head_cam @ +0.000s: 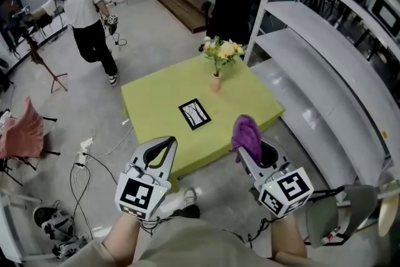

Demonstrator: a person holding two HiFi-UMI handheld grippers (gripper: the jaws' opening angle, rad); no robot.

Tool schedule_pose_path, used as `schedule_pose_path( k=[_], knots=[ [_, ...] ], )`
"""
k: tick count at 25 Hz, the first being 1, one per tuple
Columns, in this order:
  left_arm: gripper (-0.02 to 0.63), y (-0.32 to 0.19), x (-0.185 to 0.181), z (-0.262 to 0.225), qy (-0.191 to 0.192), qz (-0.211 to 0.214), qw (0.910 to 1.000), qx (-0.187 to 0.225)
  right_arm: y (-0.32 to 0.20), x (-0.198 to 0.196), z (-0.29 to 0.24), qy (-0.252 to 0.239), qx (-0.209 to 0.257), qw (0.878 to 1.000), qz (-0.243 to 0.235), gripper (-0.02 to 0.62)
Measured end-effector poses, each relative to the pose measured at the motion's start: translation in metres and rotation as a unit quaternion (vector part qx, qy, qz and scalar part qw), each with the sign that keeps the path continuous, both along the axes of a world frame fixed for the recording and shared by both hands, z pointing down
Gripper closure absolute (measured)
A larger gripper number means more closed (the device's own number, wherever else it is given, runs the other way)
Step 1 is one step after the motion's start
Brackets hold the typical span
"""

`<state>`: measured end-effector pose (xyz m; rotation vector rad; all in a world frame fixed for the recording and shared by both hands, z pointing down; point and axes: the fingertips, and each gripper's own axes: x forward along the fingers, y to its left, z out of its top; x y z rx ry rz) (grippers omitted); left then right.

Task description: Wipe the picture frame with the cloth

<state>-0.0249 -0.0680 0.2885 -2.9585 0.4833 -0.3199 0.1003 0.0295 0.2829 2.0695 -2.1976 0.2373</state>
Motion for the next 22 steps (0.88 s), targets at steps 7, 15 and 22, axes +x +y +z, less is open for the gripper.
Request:
schedule_pose_path(
  k=[7, 15, 22],
  knots=[
    [0.598, -0.068, 0.033, 0.015, -0.018, 0.002, 0.9998, -0.004, -0.076, 0.03, 0.018, 0.001, -0.027, 1.0, -0.014, 0.456],
    [0.598, -0.105, 0.063, 0.041, -0.033, -0.03, 0.9987, -0.026, -0.126, 0.062, 0.052, 0.001, -0.069, 0.996, -0.057, 0.456],
    [0.598, -0.14, 0.091, 0.065, -0.054, -0.11, 0.9912, -0.05, -0.18, 0.093, 0.09, 0.002, -0.12, 0.981, -0.154, 0.454]
  ],
)
